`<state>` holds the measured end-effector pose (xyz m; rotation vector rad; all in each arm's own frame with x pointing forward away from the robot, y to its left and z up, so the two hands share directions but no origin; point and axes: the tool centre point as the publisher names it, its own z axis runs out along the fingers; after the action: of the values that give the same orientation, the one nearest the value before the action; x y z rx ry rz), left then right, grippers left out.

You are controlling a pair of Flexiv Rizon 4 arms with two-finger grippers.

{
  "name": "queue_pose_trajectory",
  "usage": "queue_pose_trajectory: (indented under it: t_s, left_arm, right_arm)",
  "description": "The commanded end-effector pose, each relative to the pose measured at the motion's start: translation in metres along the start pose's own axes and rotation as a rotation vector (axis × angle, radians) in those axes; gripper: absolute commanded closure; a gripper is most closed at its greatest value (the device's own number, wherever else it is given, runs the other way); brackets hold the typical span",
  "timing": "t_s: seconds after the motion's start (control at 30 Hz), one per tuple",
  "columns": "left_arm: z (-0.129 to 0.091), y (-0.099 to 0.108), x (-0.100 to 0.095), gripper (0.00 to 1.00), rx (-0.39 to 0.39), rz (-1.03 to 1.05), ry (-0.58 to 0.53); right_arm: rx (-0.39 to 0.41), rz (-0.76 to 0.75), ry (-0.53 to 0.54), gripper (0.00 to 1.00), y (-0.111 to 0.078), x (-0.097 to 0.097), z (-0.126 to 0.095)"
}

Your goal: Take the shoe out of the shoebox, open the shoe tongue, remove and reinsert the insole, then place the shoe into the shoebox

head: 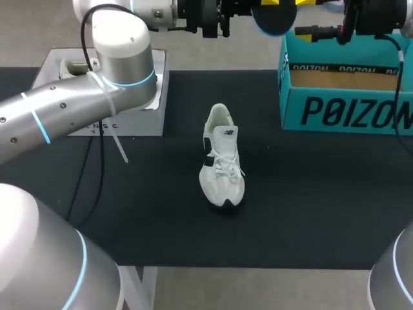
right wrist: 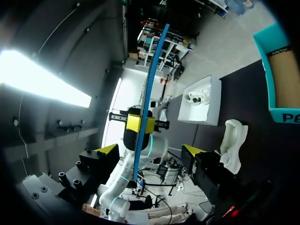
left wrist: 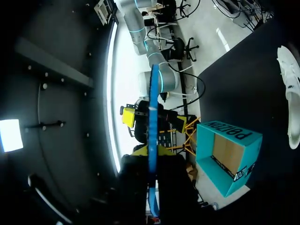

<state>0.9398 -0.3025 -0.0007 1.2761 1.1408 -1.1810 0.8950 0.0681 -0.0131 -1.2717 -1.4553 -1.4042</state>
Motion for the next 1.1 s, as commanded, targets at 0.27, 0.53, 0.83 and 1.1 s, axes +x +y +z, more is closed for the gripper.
queue_pose_trajectory:
  t_s: [0.27, 0.53, 0.83, 1.1]
  left_arm:
    - [0.004, -0.005, 0.012, 1.00, 0.008, -0.014, 0.005]
    - [0.007, -0.001, 0.017, 1.00, -0.007, -0.004, 0.007]
    - [0.008, 0.004, 0.016, 1.00, -0.016, 0.015, -0.005]
    - [0.008, 0.001, 0.017, 1.00, -0.004, 0.005, 0.000]
  right_arm:
    - [0.007, 0.015, -0.008, 0.58, 0.019, -0.003, 0.012]
    - [0.017, 0.020, -0.005, 0.72, 0.015, 0.000, 0.016]
    - [0.026, 0.033, -0.011, 0.80, 0.011, -0.003, 0.017]
    - [0.027, 0.040, -0.017, 1.00, 0.012, -0.005, 0.018]
